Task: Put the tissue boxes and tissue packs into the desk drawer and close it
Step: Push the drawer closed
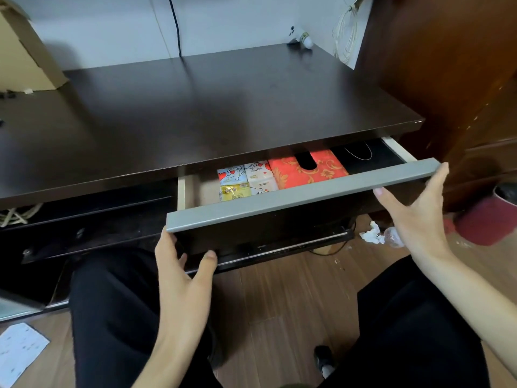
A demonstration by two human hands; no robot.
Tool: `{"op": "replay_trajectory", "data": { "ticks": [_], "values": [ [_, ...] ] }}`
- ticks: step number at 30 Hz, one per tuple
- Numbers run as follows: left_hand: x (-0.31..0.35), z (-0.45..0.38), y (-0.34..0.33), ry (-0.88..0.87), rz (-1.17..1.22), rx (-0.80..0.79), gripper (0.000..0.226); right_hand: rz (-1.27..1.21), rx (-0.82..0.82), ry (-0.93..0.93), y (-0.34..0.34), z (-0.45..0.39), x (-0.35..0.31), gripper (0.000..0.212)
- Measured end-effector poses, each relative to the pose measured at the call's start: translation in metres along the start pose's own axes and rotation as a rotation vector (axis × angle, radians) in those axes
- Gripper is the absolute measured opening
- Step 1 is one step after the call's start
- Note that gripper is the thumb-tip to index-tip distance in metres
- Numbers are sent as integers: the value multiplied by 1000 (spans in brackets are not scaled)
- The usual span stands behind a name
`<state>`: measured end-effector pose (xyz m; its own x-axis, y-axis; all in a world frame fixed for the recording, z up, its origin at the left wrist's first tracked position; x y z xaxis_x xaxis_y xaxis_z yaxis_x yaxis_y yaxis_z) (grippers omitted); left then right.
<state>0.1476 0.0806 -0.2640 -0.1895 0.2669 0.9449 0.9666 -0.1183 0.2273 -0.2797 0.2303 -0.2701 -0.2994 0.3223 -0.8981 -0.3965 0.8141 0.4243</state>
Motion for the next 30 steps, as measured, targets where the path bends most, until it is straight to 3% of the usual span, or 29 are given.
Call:
{"op": "replay_trajectory", "data": {
  "ticks": [6, 12, 16, 19, 23, 30],
  "values": [
    [-1, -22, -13, 5, 2, -21, 64, -159, 64, -54, -11, -16, 0, 110],
    [-14, -56, -19, 92, -6, 10, 58, -158, 107, -43, -25, -43, -10, 86],
    [-20, -77, -25, 128, -35, 69, 61, -154, 122, -38, -35, -57, -19, 84],
    [-20, -82, -31, 121, 7, 109, 70, -154, 54, -74, -58, -54, -18, 92],
    [-21, -78, -47, 83, 133, 90, 82, -96, -103, -71, -106, -42, -24, 83],
    [-29, -96, -66, 72, -65, -24, 82, -27, -172, -63, -127, -50, -41, 79]
  ]
}}
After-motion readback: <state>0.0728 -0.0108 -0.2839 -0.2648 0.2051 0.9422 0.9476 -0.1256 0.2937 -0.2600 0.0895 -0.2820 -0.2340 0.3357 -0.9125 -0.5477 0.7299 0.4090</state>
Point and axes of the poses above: each hand's wrist, its own z-axis away from the middle knuckle, its own y-axis out of the back of the hand, x = y × z, the point moved 10 cm from there along -z, towards the middle knuckle, and after that the axes turned 6 degrees about -y, right-handed, at the moved point
